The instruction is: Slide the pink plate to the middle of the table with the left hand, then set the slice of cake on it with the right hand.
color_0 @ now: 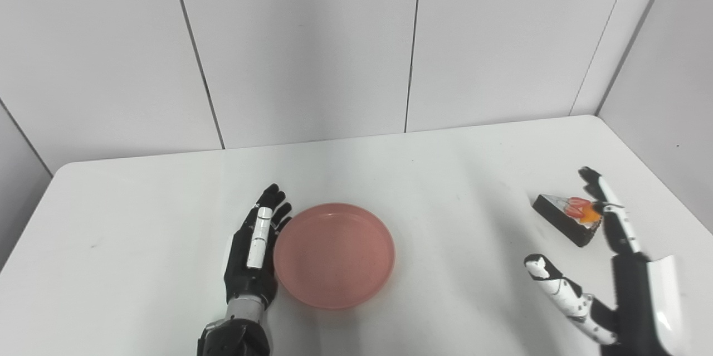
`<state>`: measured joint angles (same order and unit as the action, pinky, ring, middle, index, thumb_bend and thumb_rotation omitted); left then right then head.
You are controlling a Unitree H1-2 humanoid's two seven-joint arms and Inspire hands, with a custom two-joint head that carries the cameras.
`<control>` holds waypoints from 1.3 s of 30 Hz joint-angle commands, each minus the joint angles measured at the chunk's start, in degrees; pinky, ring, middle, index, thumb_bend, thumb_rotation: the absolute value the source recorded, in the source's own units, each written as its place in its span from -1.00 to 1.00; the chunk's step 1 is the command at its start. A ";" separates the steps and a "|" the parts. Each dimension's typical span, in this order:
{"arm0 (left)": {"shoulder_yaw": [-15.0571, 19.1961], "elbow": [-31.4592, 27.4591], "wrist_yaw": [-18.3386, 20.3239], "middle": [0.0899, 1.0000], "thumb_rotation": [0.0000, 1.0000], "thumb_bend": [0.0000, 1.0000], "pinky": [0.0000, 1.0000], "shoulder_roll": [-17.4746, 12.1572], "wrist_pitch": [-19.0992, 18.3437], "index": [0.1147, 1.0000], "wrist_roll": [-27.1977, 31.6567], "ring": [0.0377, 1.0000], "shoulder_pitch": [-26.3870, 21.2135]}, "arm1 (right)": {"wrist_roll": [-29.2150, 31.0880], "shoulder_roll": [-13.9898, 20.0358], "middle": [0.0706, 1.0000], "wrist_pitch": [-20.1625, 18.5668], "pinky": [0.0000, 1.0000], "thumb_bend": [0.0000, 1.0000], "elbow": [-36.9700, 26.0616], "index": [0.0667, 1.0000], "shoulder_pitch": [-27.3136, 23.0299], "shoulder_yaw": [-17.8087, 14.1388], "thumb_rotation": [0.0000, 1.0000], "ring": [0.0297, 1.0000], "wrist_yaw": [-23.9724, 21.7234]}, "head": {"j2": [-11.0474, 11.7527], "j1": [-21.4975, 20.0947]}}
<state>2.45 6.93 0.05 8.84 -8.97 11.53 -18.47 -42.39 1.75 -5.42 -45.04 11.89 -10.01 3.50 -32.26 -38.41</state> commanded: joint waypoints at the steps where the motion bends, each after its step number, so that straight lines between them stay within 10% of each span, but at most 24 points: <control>1: -0.32 0.27 0.30 0.75 0.42 0.63 0.78 0.65 0.51 0.59 0.26 0.75 0.09 | -3.01 2.12 0.76 -2.75 0.43 0.51 -2.80 0.73 -1.61 -2.18 0.72 0.62 -3.04 | 0.01 0.18; 16: 0.04 -0.76 0.43 0.72 0.38 0.61 0.79 0.74 -0.07 0.58 0.88 0.74 0.55 | -16.73 19.15 0.68 -14.46 0.36 0.85 -1.44 0.66 -11.97 -13.83 0.54 0.63 -26.40 | 0.47 0.66; 39: -0.84 -3.09 -0.27 0.75 0.38 0.63 0.70 1.57 -2.43 0.59 0.34 0.73 1.64 | -15.48 25.15 0.67 -18.16 0.29 1.00 17.89 0.65 -18.88 -6.97 0.38 0.61 -32.34 | 0.44 1.57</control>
<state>1.94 4.48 -0.05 9.37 -10.74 11.56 -17.11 -57.89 24.89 -22.86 -26.34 -5.75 -16.95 -30.07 -31.82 -36.91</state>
